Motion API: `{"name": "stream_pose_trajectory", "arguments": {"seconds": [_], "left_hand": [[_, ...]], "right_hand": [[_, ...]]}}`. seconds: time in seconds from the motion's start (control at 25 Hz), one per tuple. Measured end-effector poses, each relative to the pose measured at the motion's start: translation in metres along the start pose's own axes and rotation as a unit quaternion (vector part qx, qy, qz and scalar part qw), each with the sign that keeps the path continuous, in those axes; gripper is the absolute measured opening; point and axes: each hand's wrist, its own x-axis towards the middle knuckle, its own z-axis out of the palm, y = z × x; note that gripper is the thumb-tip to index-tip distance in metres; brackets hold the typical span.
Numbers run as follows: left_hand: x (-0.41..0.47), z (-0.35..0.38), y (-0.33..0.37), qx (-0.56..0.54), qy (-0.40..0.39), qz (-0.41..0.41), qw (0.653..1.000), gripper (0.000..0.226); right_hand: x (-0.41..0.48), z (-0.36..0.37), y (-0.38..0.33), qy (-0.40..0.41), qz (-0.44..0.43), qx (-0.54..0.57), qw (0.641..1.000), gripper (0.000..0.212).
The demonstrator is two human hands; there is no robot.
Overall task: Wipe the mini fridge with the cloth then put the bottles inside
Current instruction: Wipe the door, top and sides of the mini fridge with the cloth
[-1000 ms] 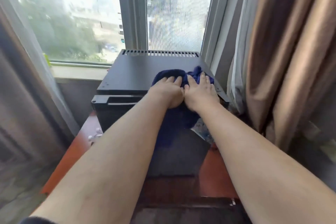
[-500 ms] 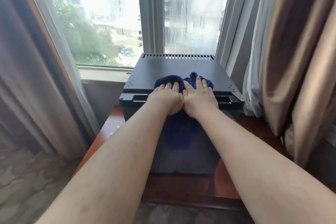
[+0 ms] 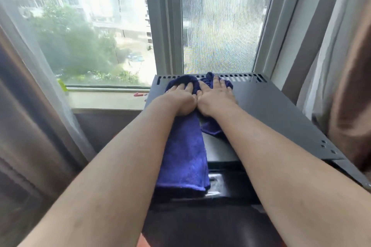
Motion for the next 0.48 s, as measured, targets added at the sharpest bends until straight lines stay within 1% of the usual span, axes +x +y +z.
{"name": "stream_pose_trajectory", "arguments": {"seconds": [0.24,0.36,0.48], "left_hand": [[0.089,-0.012,-0.025,0.001,-0.007,0.021,1.000,0.063],[0.105,-0.013,-0.032,-0.003,-0.006,0.027,1.000,0.064],[0.102,-0.012,-0.032,-0.010,0.007,0.029,0.999,0.063]], "right_hand": [[0.083,0.005,-0.009,0.012,0.016,-0.003,1.000,0.056],[0.098,0.006,-0.011,0.017,0.020,-0.009,1.000,0.055],[0.094,0.005,-0.012,0.015,0.021,-0.008,1.000,0.055]]}}
